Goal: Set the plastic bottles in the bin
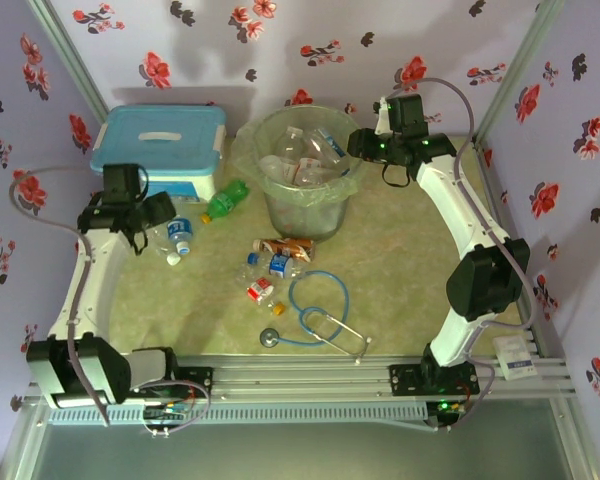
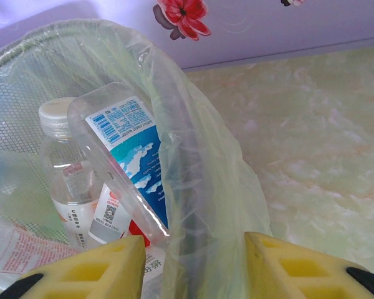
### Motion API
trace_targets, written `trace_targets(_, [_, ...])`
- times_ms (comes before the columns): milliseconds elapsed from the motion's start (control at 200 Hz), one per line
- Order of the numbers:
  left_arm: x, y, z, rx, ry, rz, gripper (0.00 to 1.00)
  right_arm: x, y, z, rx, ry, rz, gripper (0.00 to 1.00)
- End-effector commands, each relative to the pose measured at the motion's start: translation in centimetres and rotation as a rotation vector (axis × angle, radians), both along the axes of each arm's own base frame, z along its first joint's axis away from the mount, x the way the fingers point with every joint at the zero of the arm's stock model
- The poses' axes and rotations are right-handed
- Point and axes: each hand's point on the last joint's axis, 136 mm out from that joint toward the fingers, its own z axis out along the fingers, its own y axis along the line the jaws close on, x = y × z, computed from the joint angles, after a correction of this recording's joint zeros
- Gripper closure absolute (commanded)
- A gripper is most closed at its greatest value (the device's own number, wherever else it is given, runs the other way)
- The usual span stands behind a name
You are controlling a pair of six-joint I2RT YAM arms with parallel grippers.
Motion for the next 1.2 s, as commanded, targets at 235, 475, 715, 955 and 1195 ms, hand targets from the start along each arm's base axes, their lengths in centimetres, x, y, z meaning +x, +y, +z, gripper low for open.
trace_targets(235, [4.7,4.2,-8.4,-0.291,-0.075,0.260,0.16,0.2,0.2,0.4,0.013,-0.009,0.012,0.55])
trace_targets(475, [6.2,4.0,-13.2,-0.370,-0.024,0.309,0.13,0.1,0.0,0.3,0.008,-0.009,0.008,0.54])
trace_targets(715, [6.3,3.7,-15.5,-0.403,-0.006,0.328,0.23,-0.1,-0.2,0.4,0.001,-0.012,0.003,0.54])
trace_targets(955, [6.6,3.4,-16.7,-0.437,0.004,0.334,0.41,-0.2,-0.2,0.5,0.002,-0.011,0.000,0.54])
trace_targets(1195, [6.4,3.5,-13.6,-0.424,-0.052,0.318,0.48,-0.2,-0.3,0.5,0.000,-0.012,0.000,0.54])
